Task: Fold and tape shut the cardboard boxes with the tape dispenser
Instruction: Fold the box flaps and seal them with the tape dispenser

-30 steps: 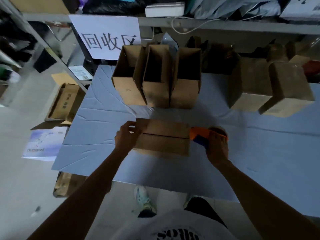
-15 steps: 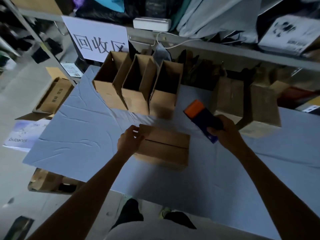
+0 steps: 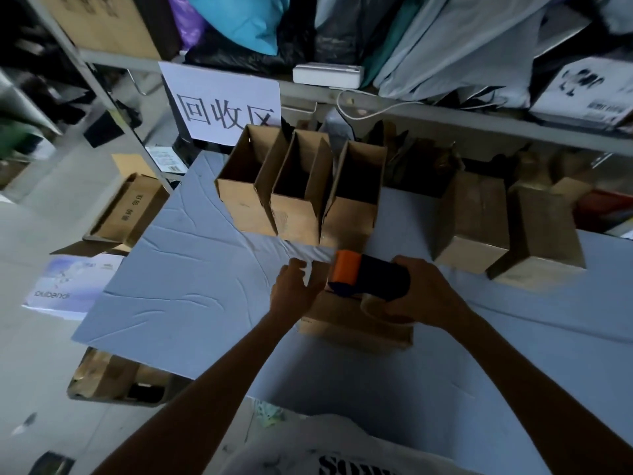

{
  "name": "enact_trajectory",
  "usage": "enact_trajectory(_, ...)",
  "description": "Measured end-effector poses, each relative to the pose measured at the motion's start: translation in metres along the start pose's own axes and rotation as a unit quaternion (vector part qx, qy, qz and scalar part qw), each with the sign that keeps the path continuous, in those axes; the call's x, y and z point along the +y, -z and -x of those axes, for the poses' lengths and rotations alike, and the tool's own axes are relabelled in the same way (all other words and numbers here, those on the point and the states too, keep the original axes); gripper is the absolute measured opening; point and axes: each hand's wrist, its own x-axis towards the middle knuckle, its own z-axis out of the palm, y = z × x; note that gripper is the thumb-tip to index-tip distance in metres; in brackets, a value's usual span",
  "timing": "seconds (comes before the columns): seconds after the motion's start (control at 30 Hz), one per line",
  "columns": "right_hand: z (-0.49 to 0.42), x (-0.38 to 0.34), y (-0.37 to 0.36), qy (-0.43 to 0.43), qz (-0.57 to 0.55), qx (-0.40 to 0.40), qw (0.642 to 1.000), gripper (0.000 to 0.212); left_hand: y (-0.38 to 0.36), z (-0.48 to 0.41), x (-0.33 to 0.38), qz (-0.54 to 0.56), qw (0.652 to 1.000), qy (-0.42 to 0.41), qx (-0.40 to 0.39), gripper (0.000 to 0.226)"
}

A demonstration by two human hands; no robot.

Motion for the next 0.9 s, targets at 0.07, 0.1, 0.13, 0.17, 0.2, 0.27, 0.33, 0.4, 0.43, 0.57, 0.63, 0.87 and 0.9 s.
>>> enact_trajectory(0.07, 0.001, 0.002, 0.001, -0.006, -0.003, 0.001, 1.000, 0.041, 0.002, 0.005, 0.008, 0.017, 0.995, -0.056, 0.075, 0.030)
enact_trajectory(0.1, 0.002, 0.003, 0.001, -0.008, -0.003, 0.000, 1.000, 0.039, 0.004, 0.006, 0.014, 0.048, 0.995, -0.059, 0.065, 0.021)
enact_trajectory(0.13, 0.003, 0.004, 0.000, -0.012, -0.001, -0.002, 1.000, 0.040, 0.007, 0.007, 0.022, 0.100, 0.994, -0.031, 0.010, 0.021)
enact_trajectory(0.17, 0.004, 0.004, 0.000, -0.015, 0.000, -0.002, 1.000, 0.041, 0.011, 0.007, 0.031, 0.174, 0.982, 0.028, -0.072, 0.026)
enact_trajectory(0.2, 0.005, 0.004, -0.001, -0.016, 0.002, -0.001, 1.000, 0.042, 0.014, 0.007, 0.038, 0.257, 0.948, 0.098, -0.158, 0.027)
enact_trajectory(0.27, 0.005, 0.003, -0.001, -0.017, 0.007, 0.001, 1.000, 0.044, 0.022, 0.007, 0.043, 0.368, 0.874, 0.189, -0.257, 0.029)
enact_trajectory(0.33, 0.007, 0.001, -0.002, -0.018, 0.011, 0.000, 1.000, 0.045, 0.026, 0.006, 0.041, 0.398, 0.852, 0.204, -0.273, 0.026)
enact_trajectory(0.4, 0.007, 0.001, -0.002, -0.018, 0.016, 0.001, 1.000, 0.044, 0.031, 0.004, 0.038, 0.409, 0.853, 0.186, -0.264, 0.012)
enact_trajectory(0.43, 0.007, 0.001, -0.002, -0.017, 0.019, 0.003, 1.000, 0.044, 0.033, 0.004, 0.038, 0.409, 0.856, 0.176, -0.264, 0.008)
enact_trajectory(0.57, 0.008, -0.002, -0.005, -0.011, 0.032, 0.008, 0.999, 0.043, 0.038, 0.002, 0.037, 0.351, 0.891, 0.133, -0.255, 0.017)
enact_trajectory(0.63, 0.009, -0.006, -0.007, -0.003, 0.035, 0.014, 0.999, 0.043, 0.041, -0.001, 0.039, 0.299, 0.921, 0.121, -0.219, 0.016)
enact_trajectory(0.87, 0.008, -0.017, -0.011, 0.035, 0.039, 0.025, 0.998, 0.058, 0.045, -0.007, 0.025, 0.295, 0.925, 0.094, -0.222, 0.007)
enact_trajectory(0.9, 0.009, -0.017, -0.011, 0.045, 0.043, 0.025, 0.998, 0.061, 0.044, -0.006, 0.022, 0.309, 0.918, 0.104, -0.227, 0.011)
